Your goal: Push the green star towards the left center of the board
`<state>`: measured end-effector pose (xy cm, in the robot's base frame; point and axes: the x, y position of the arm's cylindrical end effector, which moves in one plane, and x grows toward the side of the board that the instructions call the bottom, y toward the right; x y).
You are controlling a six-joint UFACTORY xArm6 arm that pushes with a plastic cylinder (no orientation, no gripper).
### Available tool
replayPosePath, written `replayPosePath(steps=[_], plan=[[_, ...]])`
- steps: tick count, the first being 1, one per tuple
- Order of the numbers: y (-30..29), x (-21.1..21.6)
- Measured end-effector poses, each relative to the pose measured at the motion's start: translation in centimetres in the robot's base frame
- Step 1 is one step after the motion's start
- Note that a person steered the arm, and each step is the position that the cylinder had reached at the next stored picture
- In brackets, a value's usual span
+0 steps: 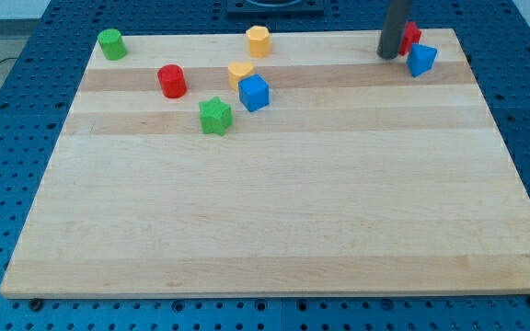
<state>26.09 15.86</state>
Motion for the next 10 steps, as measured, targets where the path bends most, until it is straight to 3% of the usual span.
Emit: replayPosePath(steps=[1, 2, 3, 4, 6, 8, 9, 10], plan=[[-3.4, 5.3], [-2.2, 11.1], [4.0, 12.6], [9.4, 11.4], [11.5, 2.7], [3.2, 1.4], [-4.3, 2.4], [-7.9, 3.7]])
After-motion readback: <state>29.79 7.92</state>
